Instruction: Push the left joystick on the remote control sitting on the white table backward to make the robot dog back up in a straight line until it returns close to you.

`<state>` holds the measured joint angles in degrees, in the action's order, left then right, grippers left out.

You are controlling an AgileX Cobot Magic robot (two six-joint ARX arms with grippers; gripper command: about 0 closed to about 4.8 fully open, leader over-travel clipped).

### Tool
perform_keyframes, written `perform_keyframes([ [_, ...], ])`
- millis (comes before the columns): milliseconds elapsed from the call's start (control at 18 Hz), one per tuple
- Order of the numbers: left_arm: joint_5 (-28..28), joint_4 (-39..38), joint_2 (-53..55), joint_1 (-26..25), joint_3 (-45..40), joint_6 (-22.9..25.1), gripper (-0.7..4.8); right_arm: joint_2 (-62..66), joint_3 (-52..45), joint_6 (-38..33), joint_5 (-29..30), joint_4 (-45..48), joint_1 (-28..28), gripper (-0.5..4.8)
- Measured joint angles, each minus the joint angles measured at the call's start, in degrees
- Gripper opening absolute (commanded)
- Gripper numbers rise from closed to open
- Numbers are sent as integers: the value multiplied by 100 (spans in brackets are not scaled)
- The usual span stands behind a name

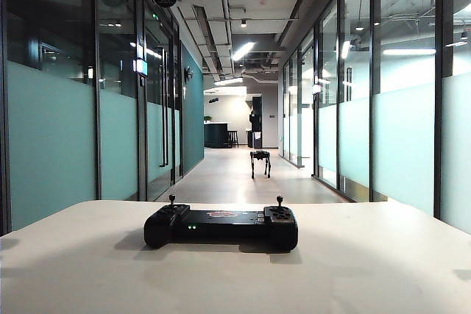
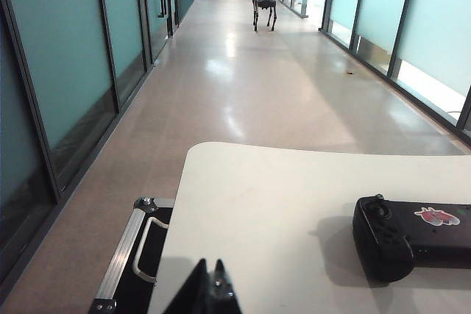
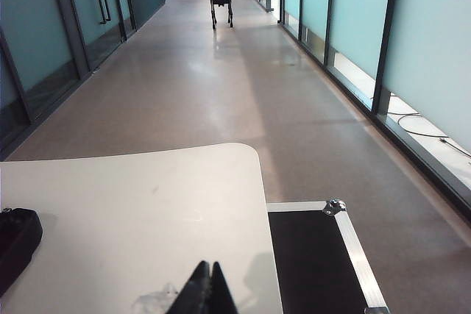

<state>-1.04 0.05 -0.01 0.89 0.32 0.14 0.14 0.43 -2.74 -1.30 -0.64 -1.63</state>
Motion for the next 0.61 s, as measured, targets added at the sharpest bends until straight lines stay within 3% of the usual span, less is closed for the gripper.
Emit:
perform_keyframes([
  [610, 2, -26, 4, 0, 50, 0, -5, 0, 31, 9, -2, 175, 7, -6],
])
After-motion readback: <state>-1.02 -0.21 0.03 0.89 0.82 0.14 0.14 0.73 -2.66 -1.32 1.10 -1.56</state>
